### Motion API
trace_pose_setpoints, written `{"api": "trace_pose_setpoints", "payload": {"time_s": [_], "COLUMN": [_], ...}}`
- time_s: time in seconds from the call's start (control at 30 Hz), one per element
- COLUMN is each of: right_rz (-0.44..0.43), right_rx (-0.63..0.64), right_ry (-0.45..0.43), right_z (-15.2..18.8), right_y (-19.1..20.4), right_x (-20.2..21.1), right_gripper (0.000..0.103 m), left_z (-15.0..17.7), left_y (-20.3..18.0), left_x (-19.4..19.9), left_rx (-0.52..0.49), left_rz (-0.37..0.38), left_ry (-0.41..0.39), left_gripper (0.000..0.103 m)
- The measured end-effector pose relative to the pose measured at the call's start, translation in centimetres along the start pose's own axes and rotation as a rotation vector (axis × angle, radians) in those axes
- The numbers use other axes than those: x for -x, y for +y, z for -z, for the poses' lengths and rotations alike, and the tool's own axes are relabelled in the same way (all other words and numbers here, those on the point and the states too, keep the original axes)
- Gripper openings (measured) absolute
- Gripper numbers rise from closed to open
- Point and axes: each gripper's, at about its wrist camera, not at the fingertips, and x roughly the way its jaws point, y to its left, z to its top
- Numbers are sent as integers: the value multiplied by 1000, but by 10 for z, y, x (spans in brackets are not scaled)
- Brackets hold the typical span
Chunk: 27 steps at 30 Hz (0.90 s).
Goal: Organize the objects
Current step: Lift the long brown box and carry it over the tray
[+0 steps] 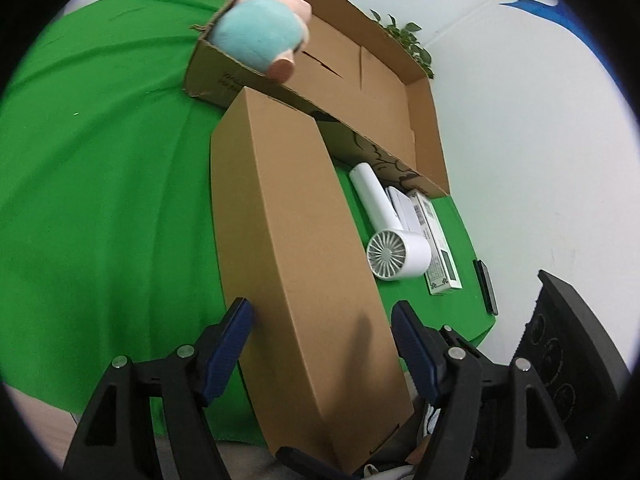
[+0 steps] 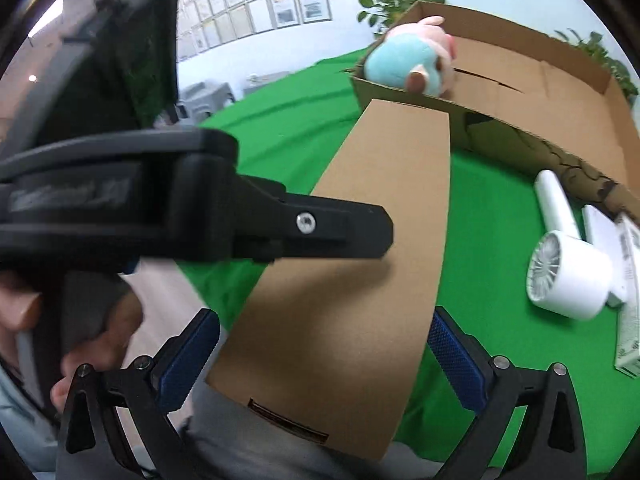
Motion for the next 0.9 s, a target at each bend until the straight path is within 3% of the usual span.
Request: {"api": "trace_pose_setpoints", "payload": {"time_s": [0.23,0.43,0.57,0.63,0.9], "right_rz": [21,-73,-134,-166,-179], "right_rx": [-34,-129,-183,-204,-201], "right_ry": [-22,-45,-57,-64,-118], "right_z": [12,20,24,27,28], "right_y": [-13,-34,-45,-50,-53], "right_x": [13,25,32,35,48], "right_gripper": [98,95,92,92,92], "left_z": [0,-2,-1,0,-2], "left_y": [-15,-19,-8,-3,-21], "left_x": [-16,-19,-26,-28,-14], "left_rx": [-25,-29,28,59,-7], "left_rz": [11,8,-37,-6,-7], "left_ry": [8,12,34,42,-20], "left_gripper": [71,71,72,73,72]}}
